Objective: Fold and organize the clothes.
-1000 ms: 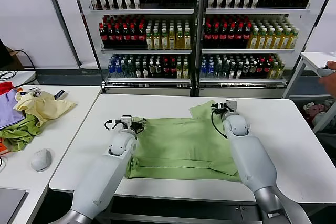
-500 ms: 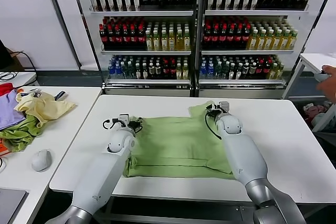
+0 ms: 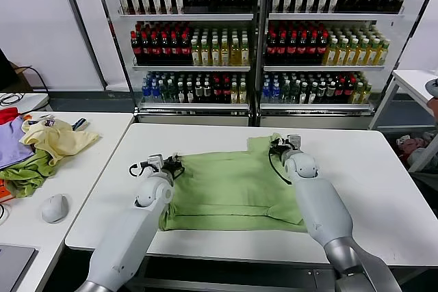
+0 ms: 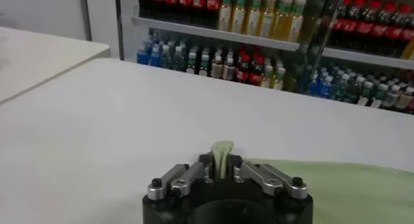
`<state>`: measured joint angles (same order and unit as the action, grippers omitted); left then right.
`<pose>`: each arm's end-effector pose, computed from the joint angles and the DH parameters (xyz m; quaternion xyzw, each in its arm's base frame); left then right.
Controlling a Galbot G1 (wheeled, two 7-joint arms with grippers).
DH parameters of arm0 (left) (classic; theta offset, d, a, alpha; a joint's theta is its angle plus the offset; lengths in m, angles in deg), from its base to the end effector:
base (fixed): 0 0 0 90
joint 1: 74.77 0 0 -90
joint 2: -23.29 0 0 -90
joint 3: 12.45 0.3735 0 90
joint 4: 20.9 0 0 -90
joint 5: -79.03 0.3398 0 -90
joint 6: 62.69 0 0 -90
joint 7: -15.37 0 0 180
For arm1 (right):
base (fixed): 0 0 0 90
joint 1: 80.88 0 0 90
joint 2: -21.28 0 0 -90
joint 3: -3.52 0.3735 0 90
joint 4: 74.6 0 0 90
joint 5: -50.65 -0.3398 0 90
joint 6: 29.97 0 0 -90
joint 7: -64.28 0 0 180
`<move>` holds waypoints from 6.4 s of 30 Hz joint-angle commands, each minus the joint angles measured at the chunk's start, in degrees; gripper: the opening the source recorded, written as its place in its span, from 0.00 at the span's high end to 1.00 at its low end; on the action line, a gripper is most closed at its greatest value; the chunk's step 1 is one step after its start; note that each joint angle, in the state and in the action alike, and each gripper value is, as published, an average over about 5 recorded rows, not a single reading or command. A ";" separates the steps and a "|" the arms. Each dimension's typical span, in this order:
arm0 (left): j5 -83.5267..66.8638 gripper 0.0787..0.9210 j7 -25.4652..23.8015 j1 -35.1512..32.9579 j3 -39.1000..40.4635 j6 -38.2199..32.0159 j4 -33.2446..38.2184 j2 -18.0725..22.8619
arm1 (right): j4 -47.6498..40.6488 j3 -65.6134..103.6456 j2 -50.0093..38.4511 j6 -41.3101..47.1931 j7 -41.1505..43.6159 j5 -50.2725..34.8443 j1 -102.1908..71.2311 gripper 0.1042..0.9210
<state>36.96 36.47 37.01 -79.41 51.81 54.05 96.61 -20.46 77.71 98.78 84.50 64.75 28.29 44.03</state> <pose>0.4582 0.0095 -0.3329 0.0019 -0.9641 0.0852 0.2514 0.5465 -0.0507 -0.3201 0.0523 -0.9685 -0.0181 0.2429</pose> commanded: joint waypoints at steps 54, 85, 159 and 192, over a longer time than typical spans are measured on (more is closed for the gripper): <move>18.37 0.56 4.57 -30.17 -7.44 2.59 34.59 -2.03 | 63.57 15.37 -5.88 2.83 -5.79 7.01 -53.24 0.50; 23.25 0.55 6.58 -30.77 -10.72 1.89 26.59 3.41 | 61.64 12.60 -8.56 0.60 -5.68 6.92 -48.60 0.12; 4.23 0.23 -5.84 -23.63 1.35 -7.88 35.19 9.55 | 53.91 8.47 -8.44 -0.83 -4.59 4.12 -38.63 0.12; 16.35 0.19 3.26 -24.98 -0.17 1.75 24.20 6.38 | 57.03 9.63 -6.36 -1.08 -4.26 7.74 -40.93 0.12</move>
<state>58.56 38.92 12.18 -79.54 53.89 79.40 103.16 35.81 87.20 92.35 83.47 60.46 35.81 3.52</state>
